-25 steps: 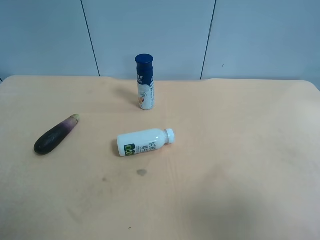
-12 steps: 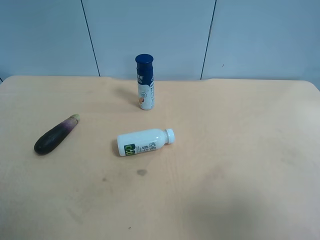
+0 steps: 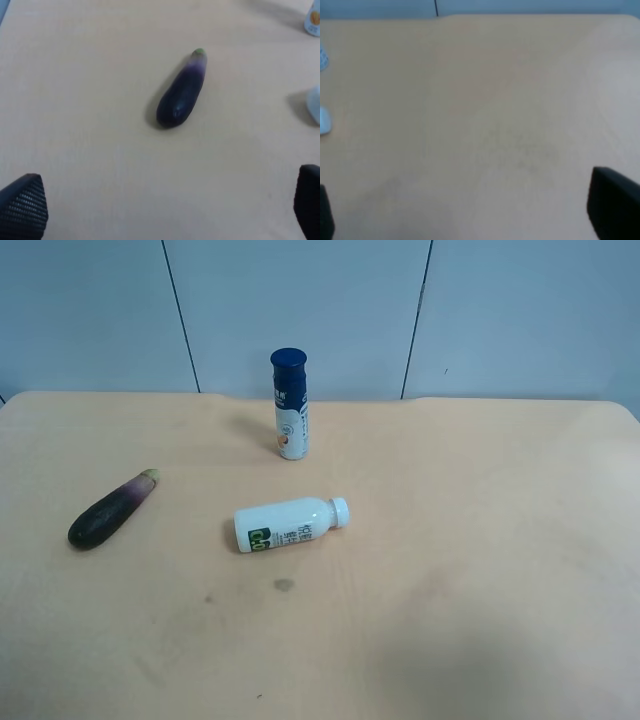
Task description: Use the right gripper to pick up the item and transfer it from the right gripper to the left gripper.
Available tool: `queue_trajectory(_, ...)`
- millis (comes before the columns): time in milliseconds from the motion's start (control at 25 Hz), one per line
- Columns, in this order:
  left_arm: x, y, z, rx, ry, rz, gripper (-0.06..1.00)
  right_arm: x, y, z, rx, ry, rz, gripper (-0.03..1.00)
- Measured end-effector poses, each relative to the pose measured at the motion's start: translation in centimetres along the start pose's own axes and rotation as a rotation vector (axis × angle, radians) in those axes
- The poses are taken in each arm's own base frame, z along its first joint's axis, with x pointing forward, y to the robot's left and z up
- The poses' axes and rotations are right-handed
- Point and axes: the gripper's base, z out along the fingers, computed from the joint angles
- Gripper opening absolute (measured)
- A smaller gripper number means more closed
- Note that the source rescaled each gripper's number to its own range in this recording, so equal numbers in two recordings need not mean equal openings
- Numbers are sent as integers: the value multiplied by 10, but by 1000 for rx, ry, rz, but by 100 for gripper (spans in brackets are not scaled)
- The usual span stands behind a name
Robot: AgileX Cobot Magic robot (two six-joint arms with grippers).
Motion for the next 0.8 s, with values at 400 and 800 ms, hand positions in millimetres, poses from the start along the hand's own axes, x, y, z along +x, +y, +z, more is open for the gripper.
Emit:
queue_trajectory(400, -1, 0, 0, 1, -6, 3, 100, 0, 0, 0, 0, 0, 0, 100)
queue_trajectory(800, -1, 0, 0, -4, -6, 1, 100, 0, 0, 0, 0, 0, 0, 100)
